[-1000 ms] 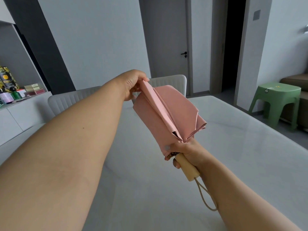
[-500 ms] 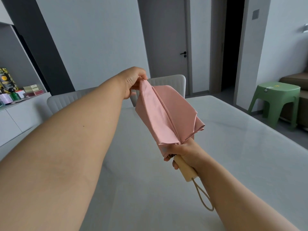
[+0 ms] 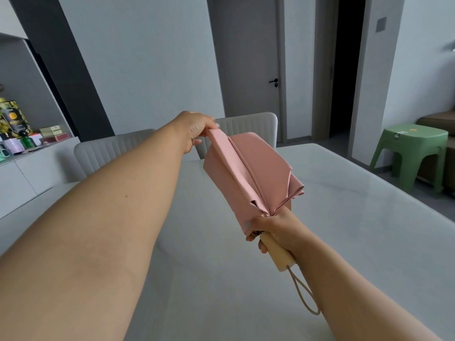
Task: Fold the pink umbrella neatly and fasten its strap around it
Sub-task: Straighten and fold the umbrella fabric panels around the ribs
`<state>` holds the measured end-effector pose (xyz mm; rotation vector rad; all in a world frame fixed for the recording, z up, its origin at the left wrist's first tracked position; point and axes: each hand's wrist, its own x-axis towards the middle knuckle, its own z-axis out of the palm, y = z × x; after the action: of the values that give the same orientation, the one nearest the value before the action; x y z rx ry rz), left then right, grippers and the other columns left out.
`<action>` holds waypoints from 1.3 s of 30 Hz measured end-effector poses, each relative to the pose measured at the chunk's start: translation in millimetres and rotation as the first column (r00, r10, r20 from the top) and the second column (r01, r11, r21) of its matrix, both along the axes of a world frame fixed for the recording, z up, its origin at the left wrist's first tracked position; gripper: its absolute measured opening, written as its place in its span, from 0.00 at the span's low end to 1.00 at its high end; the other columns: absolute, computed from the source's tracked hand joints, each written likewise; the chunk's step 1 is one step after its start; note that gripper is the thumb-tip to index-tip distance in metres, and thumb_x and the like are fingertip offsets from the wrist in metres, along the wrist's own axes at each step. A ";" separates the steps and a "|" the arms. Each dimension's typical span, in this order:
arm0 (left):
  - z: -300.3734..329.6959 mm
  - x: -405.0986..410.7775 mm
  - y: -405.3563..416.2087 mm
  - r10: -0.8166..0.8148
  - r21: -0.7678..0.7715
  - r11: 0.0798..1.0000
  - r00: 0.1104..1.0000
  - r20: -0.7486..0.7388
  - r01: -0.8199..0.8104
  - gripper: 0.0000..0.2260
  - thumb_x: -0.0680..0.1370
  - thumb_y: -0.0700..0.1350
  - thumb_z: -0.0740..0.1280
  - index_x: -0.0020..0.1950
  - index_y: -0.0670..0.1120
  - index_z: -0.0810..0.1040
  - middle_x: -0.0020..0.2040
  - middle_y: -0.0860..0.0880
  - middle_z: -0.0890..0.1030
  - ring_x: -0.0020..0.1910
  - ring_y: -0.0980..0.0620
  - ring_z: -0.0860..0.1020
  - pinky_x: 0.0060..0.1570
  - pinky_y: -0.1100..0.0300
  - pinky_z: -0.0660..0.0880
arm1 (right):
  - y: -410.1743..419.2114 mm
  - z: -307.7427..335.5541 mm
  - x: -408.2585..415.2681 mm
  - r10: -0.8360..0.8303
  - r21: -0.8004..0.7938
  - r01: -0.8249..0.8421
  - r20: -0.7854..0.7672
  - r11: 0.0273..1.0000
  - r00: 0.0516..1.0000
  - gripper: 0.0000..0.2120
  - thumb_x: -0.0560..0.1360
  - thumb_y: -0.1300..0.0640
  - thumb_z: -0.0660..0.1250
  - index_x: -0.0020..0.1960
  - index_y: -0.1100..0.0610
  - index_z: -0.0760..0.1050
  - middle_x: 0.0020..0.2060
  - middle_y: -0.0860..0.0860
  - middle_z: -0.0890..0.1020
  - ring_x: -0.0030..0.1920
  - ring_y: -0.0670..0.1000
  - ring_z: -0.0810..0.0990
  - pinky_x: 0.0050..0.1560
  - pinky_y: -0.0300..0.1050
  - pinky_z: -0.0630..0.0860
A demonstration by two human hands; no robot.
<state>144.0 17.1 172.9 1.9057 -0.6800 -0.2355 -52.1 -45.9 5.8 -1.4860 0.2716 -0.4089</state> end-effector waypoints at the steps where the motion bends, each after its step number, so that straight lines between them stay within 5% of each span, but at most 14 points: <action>1: -0.2 -1.0 -0.7 0.008 -0.025 1.000 1.000 0.011 -0.007 0.05 0.74 0.40 0.70 0.47 0.49 0.79 0.41 0.51 0.79 0.42 0.53 0.76 0.46 0.57 0.67 | -0.8 -0.8 0.6 -0.005 0.003 0.005 0.001 1.000 1.000 0.14 0.62 0.64 0.69 0.47 0.63 0.75 0.29 0.54 0.80 0.30 0.53 0.80 0.27 0.44 0.75; 4: -2.2 -9.6 -3.9 0.007 -0.046 0.999 0.995 0.099 -0.003 0.13 0.76 0.44 0.68 0.60 0.50 0.77 0.49 0.51 0.77 0.47 0.54 0.74 0.44 0.61 0.68 | -2.9 -2.8 2.5 -0.026 0.001 0.026 0.000 1.000 1.000 0.17 0.62 0.64 0.70 0.50 0.64 0.75 0.32 0.55 0.80 0.33 0.54 0.81 0.28 0.45 0.75; 7: -10.7 -21.9 -6.8 0.040 0.061 0.996 0.952 0.305 -0.061 0.22 0.74 0.56 0.67 0.68 0.58 0.72 0.66 0.48 0.70 0.66 0.47 0.69 0.60 0.57 0.69 | -4.1 -4.0 3.4 -0.054 -0.025 0.053 -0.016 0.998 0.998 0.20 0.61 0.63 0.69 0.52 0.65 0.74 0.35 0.58 0.79 0.32 0.54 0.81 0.29 0.45 0.75; 11: -32.3 -55.8 -4.4 0.038 0.238 0.955 0.869 0.494 -0.178 0.23 0.77 0.61 0.63 0.72 0.63 0.67 0.69 0.42 0.64 0.69 0.40 0.64 0.66 0.52 0.66 | -4.6 -3.7 3.0 -0.077 -0.044 0.076 -0.013 0.996 0.997 0.17 0.62 0.63 0.68 0.51 0.63 0.74 0.35 0.58 0.79 0.32 0.53 0.81 0.29 0.46 0.76; 23: -79.9 -77.6 4.9 0.014 0.098 0.992 0.844 0.537 -0.079 0.23 0.78 0.50 0.67 0.72 0.46 0.68 0.65 0.45 0.73 0.61 0.45 0.76 0.55 0.57 0.72 | -4.1 -1.1 -0.2 -0.125 -0.047 0.128 0.066 0.991 0.990 0.10 0.72 0.67 0.70 0.52 0.60 0.75 0.37 0.57 0.79 0.33 0.52 0.81 0.29 0.46 0.76; 28: -91.3 -72.9 6.2 0.021 0.057 0.997 0.846 0.532 -0.061 0.32 0.80 0.54 0.64 0.80 0.46 0.55 0.72 0.47 0.70 0.67 0.47 0.72 0.61 0.57 0.70 | -5.1 1.2 -1.5 -0.098 0.011 0.097 0.140 0.995 0.985 0.09 0.64 0.63 0.72 0.44 0.60 0.77 0.31 0.53 0.79 0.33 0.53 0.80 0.25 0.44 0.74; 31: -95.9 -68.1 5.4 0.015 0.051 0.998 0.861 0.509 -0.048 0.33 0.80 0.57 0.63 0.80 0.47 0.55 0.73 0.47 0.69 0.69 0.47 0.71 0.64 0.54 0.70 | -5.6 1.8 -1.9 -0.069 0.049 0.063 0.150 0.997 0.986 0.13 0.62 0.58 0.75 0.44 0.61 0.78 0.31 0.54 0.81 0.33 0.53 0.81 0.25 0.43 0.73; 35: -100.2 -67.9 4.9 0.024 0.038 0.998 0.857 0.514 -0.050 0.33 0.81 0.59 0.61 0.81 0.47 0.53 0.75 0.47 0.68 0.71 0.47 0.70 0.64 0.54 0.69 | -4.2 2.5 -2.2 -0.051 0.082 0.035 0.196 0.996 0.979 0.32 0.54 0.42 0.81 0.47 0.62 0.77 0.32 0.55 0.81 0.34 0.54 0.81 0.24 0.42 0.72; 39: -107.9 -64.7 3.5 0.056 -0.019 0.998 0.861 0.505 -0.053 0.31 0.80 0.61 0.59 0.79 0.47 0.58 0.72 0.47 0.71 0.68 0.47 0.72 0.63 0.50 0.72 | -2.6 2.3 -2.2 -0.106 0.157 0.069 0.243 0.985 0.964 0.19 0.65 0.52 0.75 0.46 0.65 0.76 0.32 0.58 0.81 0.32 0.55 0.80 0.22 0.42 0.71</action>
<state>79.3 20.6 64.9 1.9927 -0.9682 0.3209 -54.4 -48.6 8.0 -1.2655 0.1623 -0.6295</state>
